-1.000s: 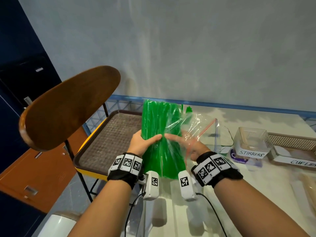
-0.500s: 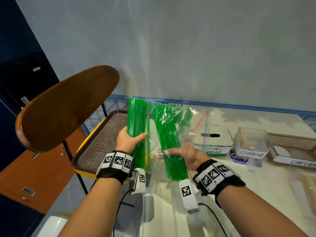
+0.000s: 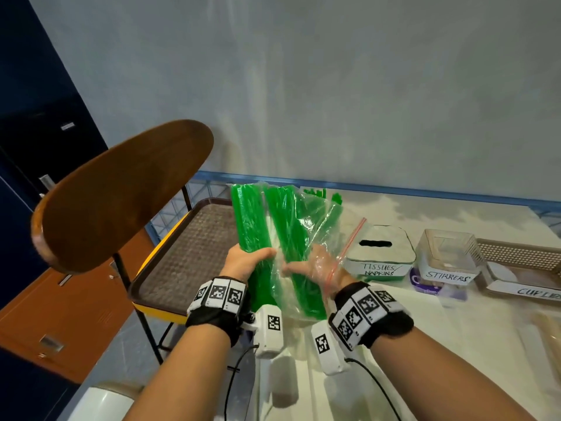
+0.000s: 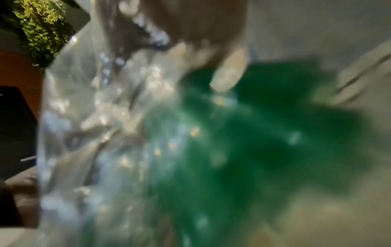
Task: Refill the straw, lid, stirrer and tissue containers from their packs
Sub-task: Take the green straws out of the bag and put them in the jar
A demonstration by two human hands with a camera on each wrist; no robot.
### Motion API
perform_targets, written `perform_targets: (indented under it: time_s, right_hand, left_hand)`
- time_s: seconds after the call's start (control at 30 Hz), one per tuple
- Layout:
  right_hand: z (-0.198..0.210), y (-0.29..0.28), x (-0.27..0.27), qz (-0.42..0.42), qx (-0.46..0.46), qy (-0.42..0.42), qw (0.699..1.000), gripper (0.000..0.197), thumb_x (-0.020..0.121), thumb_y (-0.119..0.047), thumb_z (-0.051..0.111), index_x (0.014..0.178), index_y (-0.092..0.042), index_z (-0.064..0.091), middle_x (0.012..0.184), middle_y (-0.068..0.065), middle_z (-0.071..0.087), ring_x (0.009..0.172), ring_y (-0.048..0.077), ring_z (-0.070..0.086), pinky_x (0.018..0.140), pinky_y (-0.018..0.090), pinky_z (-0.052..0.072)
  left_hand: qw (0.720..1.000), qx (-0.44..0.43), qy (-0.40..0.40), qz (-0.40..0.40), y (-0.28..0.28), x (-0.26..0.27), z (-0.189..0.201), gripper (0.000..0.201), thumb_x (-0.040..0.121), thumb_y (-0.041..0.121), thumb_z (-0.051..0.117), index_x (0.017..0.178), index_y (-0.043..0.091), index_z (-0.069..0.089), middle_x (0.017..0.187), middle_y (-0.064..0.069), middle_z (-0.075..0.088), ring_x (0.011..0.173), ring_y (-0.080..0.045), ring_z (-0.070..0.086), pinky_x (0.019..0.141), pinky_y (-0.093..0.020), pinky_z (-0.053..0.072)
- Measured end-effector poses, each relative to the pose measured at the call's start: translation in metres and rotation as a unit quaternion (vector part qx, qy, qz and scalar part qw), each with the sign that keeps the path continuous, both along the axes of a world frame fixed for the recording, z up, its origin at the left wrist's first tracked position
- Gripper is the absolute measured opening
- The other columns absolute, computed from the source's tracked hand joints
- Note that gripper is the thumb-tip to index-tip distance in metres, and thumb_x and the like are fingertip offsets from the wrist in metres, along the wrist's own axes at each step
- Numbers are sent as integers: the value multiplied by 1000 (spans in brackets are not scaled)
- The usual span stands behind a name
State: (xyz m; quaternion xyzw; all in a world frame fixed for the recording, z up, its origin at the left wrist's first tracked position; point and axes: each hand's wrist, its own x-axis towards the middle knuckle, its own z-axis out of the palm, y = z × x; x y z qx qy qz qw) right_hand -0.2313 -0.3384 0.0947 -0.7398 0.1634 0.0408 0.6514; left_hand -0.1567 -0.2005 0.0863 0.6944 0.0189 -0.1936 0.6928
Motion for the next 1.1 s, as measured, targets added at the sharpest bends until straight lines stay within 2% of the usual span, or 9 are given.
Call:
perform_targets:
  time_s: [0.07, 0.13, 0.23, 0.3, 0.47, 0.53, 0.7, 1.0, 1.1]
  right_hand:
    - [5, -1, -1, -9, -19, 12, 1000, 76, 65, -6, 78, 130, 0, 39, 112, 15, 58, 103, 30, 57, 89, 37, 48]
    - [9, -9, -2, -2, -38, 26, 999, 73, 68, -6, 77, 130, -1, 39, 113, 18, 59, 105, 33, 58, 96, 42, 48]
    - [17, -23, -2, 6, -71, 12, 997, 40, 75, -9, 73, 111, -7, 54, 92, 7, 63, 84, 22, 63, 84, 37, 52]
    - [23, -32, -2, -14, -71, -27, 997, 31, 78, -9, 70, 105, -6, 56, 87, 7, 63, 77, 19, 62, 79, 35, 53]
    - [36, -42, 0, -121, 24, -147, 981, 18, 81, -7, 68, 97, -12, 60, 82, 3, 62, 73, 16, 60, 73, 30, 51]
    - [40, -46, 5, -171, 51, -178, 968, 16, 81, -7, 69, 93, -14, 60, 80, 1, 62, 74, 15, 60, 75, 30, 50]
    - [55, -54, 25, -262, 91, -252, 927, 18, 81, -7, 69, 88, -20, 58, 83, -5, 62, 75, 6, 61, 68, 16, 49]
    - [49, -50, 86, -286, 55, -238, 927, 23, 83, -20, 69, 103, -14, 59, 87, -7, 63, 83, 7, 61, 73, 14, 47]
    - [31, -49, 100, -300, 10, -235, 924, 17, 82, -15, 70, 94, -18, 57, 93, -2, 63, 93, 17, 62, 89, 29, 51]
  left_hand:
    - [999, 3, -4, 40, 6, 5, 2, 16, 75, -2, 70, 85, 8, 63, 78, -9, 64, 67, -21, 61, 66, -30, 53]
    - [996, -4, 14, 84, 16, 13, 0, 19, 73, 3, 72, 90, 2, 64, 74, -9, 63, 64, -23, 59, 68, -32, 54]
    - [985, -56, 60, 150, 32, 23, -3, 41, 66, 12, 77, 101, -2, 63, 76, -13, 65, 70, -28, 63, 83, -48, 55]
    - [979, -80, 76, 171, 39, 25, 0, 34, 67, 13, 77, 94, 0, 62, 78, -14, 65, 72, -28, 64, 84, -53, 53]
    - [967, -125, 83, 204, 41, 25, 11, 19, 77, 12, 71, 87, 1, 58, 77, -12, 62, 66, -22, 61, 70, -36, 54]
    - [961, -143, 85, 222, 42, 28, 8, 33, 75, 17, 73, 102, 1, 61, 84, -13, 66, 71, -23, 65, 66, -35, 57]
    - [952, -169, 97, 235, 43, 40, -2, 84, 55, 44, 77, 127, 10, 51, 128, -11, 57, 111, -26, 60, 96, -45, 49]
    - [951, -205, 120, 198, 42, 60, -9, 83, 56, 42, 77, 129, 13, 51, 125, -8, 59, 111, -25, 61, 96, -44, 50]
    - [950, -213, 122, 191, 43, 70, -16, 65, 72, 36, 70, 129, 11, 49, 117, -8, 60, 107, -25, 61, 96, -41, 50]
